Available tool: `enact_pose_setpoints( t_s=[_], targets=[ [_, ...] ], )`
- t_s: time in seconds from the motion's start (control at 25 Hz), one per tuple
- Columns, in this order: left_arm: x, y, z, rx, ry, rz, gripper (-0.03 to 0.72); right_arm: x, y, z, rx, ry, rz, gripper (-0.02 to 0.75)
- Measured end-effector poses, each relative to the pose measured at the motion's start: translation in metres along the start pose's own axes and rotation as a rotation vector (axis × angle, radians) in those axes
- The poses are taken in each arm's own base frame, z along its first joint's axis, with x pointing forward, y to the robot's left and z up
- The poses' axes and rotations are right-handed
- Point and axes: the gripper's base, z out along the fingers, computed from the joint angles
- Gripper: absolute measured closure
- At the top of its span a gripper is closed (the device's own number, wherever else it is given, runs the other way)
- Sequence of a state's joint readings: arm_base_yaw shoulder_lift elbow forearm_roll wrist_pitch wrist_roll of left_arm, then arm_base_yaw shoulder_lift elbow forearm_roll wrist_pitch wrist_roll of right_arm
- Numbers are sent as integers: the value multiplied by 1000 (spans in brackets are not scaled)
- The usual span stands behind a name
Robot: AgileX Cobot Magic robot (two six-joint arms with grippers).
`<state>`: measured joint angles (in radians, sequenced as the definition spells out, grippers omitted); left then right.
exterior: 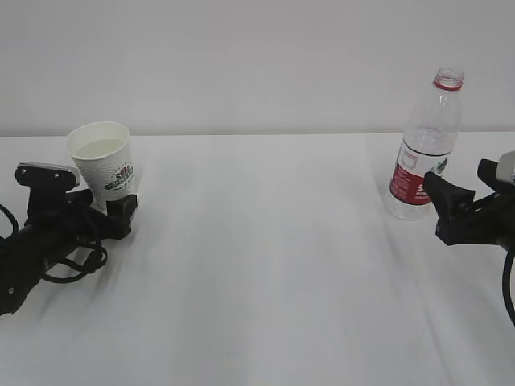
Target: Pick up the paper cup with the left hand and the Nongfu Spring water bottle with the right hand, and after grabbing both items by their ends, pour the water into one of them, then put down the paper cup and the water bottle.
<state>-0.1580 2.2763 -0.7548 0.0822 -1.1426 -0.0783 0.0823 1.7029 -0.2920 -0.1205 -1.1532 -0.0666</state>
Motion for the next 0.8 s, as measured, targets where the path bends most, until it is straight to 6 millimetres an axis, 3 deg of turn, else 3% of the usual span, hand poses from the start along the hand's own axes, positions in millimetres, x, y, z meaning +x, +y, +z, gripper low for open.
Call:
enact_pose_setpoints(
  t_s=[0.24, 0.52, 0.8],
  targets=[
    [6, -3, -18, 17, 37, 6, 68, 0, 0, 0, 0, 0, 0, 148],
    [-19, -6, -43, 22, 0, 11, 68, 0, 0, 0, -2, 1, 1, 148],
    [-29, -10, -70, 33, -2, 16, 69, -8, 1, -13, 1, -31, -2, 148]
  ],
)
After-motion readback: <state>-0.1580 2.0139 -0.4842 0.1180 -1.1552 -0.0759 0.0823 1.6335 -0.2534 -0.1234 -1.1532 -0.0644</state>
